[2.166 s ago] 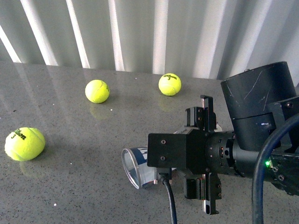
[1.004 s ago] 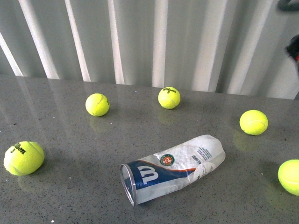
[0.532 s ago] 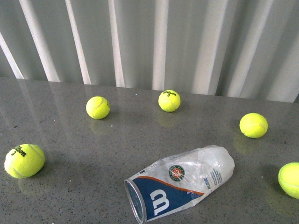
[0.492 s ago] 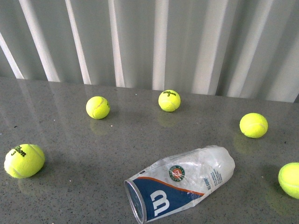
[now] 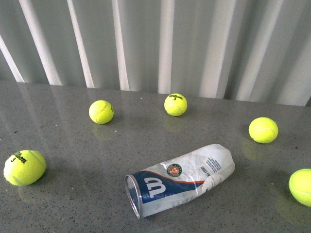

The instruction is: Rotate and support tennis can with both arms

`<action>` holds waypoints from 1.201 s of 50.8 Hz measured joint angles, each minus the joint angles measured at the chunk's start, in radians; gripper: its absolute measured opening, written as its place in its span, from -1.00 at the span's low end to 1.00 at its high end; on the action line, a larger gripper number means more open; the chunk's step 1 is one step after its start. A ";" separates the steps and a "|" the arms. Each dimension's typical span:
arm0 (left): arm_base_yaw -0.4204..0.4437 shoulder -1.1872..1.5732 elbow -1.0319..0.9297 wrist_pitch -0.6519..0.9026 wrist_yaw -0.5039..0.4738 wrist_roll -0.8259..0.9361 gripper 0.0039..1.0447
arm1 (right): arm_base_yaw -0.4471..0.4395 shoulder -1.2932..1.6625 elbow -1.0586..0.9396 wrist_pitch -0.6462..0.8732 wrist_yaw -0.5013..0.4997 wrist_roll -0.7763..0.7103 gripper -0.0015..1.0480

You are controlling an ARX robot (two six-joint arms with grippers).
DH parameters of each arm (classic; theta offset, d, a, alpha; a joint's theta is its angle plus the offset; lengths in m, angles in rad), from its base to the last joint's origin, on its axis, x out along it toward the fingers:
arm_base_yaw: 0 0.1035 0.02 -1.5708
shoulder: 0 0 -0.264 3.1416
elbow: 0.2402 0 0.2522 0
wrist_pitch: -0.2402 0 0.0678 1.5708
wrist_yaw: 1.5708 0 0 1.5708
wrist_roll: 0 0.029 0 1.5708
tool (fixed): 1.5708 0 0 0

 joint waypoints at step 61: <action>0.000 0.000 0.000 0.000 0.000 0.000 0.88 | 0.000 -0.500 -0.132 -0.353 -0.001 0.003 -0.93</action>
